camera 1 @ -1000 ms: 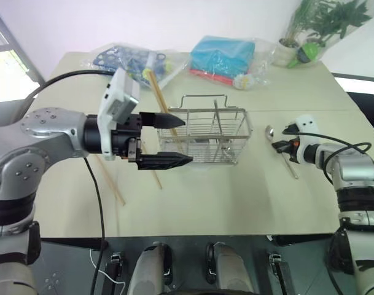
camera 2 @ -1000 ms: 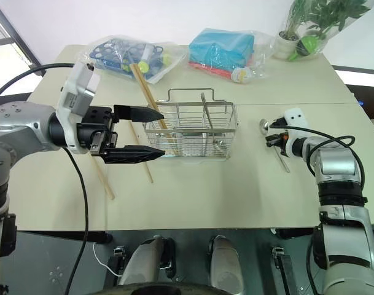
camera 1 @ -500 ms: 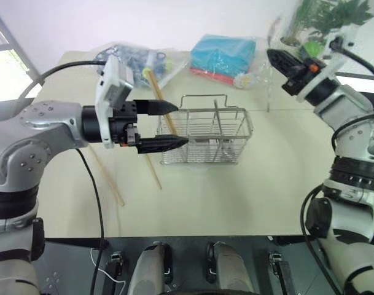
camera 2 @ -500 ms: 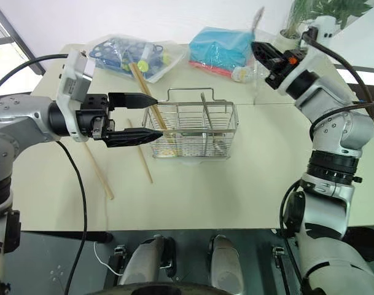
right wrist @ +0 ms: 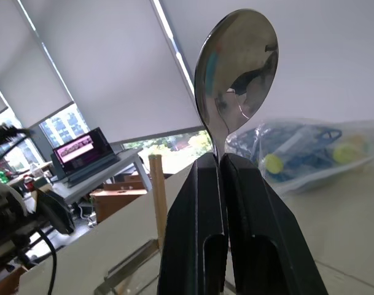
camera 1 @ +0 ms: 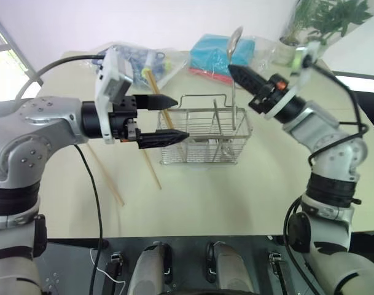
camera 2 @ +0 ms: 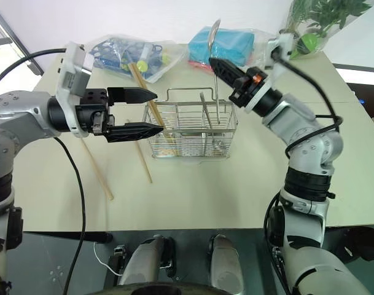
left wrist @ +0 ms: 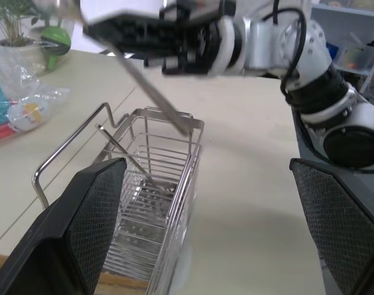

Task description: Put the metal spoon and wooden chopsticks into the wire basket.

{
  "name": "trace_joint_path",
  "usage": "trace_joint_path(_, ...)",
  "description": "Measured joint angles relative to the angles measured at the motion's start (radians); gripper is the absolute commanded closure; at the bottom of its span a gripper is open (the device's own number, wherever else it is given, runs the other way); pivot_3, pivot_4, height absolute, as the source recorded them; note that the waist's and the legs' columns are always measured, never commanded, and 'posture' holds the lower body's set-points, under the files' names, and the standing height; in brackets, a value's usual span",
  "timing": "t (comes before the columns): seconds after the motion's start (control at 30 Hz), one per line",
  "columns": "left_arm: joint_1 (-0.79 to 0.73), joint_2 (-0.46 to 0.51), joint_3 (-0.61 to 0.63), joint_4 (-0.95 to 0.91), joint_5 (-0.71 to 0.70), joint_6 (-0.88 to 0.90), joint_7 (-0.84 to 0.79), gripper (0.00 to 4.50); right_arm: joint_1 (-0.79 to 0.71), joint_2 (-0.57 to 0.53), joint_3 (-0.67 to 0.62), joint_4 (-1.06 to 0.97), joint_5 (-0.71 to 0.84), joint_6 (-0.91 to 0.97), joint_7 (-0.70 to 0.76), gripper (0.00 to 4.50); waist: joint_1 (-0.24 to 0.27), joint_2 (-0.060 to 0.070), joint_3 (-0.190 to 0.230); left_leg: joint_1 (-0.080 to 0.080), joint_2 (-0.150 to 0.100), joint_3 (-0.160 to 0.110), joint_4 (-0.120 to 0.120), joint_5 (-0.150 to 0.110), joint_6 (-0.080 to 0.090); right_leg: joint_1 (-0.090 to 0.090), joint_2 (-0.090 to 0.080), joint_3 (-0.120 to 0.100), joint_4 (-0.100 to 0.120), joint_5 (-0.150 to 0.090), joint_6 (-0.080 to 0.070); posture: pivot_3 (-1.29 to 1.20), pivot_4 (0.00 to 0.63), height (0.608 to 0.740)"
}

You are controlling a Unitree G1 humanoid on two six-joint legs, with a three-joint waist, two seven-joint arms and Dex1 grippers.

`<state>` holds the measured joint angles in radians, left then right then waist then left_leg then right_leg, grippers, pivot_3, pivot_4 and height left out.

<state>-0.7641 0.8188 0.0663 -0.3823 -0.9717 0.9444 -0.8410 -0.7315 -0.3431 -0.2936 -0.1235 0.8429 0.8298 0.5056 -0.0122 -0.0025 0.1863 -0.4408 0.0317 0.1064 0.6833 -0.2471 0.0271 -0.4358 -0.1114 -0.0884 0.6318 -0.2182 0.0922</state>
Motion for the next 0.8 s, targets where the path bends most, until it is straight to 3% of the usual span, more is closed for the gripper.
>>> trace_joint_path(0.07,-0.008,-0.003,0.000,0.002,0.000,0.001,0.003,0.00,0.018,0.012,0.022,0.001,-0.031,-0.047,0.001,4.48,0.001,0.000,0.000,0.000,0.000,0.000,0.000,0.000,0.000,0.000,0.000,0.000,0.000,0.000,0.000,0.00,0.150,0.715)
trace_joint_path(0.1,-0.017,-0.004,0.000,0.007,0.000,0.001,0.005,0.00,0.025,0.014,0.036,0.005,-0.050,-0.073,0.002,3.79,0.001,0.000,0.000,0.000,0.000,0.000,0.000,0.000,0.000,0.000,0.000,0.000,0.000,0.000,0.000,0.00,0.150,0.715)
trace_joint_path(0.33,-0.029,-0.004,0.009,0.010,-0.002,0.004,0.013,0.00,0.050,0.005,0.036,0.034,-0.084,-0.144,0.001,0.46,0.000,0.000,0.000,0.000,0.000,0.000,0.000,0.000,0.000,0.000,0.000,0.000,0.000,0.000,0.000,0.00,0.150,0.715)
trace_joint_path(0.6,-0.029,-0.035,0.072,0.020,-0.002,0.009,0.106,0.00,0.008,-0.108,-0.019,0.117,-0.061,-0.135,0.041,0.46,0.001,0.000,0.000,-0.001,0.000,0.000,0.000,0.000,0.000,0.000,0.000,0.000,0.000,0.000,0.000,0.00,0.150,0.715)
trace_joint_path(0.8,-0.068,-0.145,0.200,0.064,-0.017,0.056,0.436,0.00,-0.104,-0.325,-0.062,0.149,0.058,-0.036,0.269,0.46,0.003,0.000,0.000,-0.001,0.000,-0.001,0.000,-0.003,0.005,0.000,0.000,0.000,0.000,0.000,0.000,0.00,0.150,0.715)
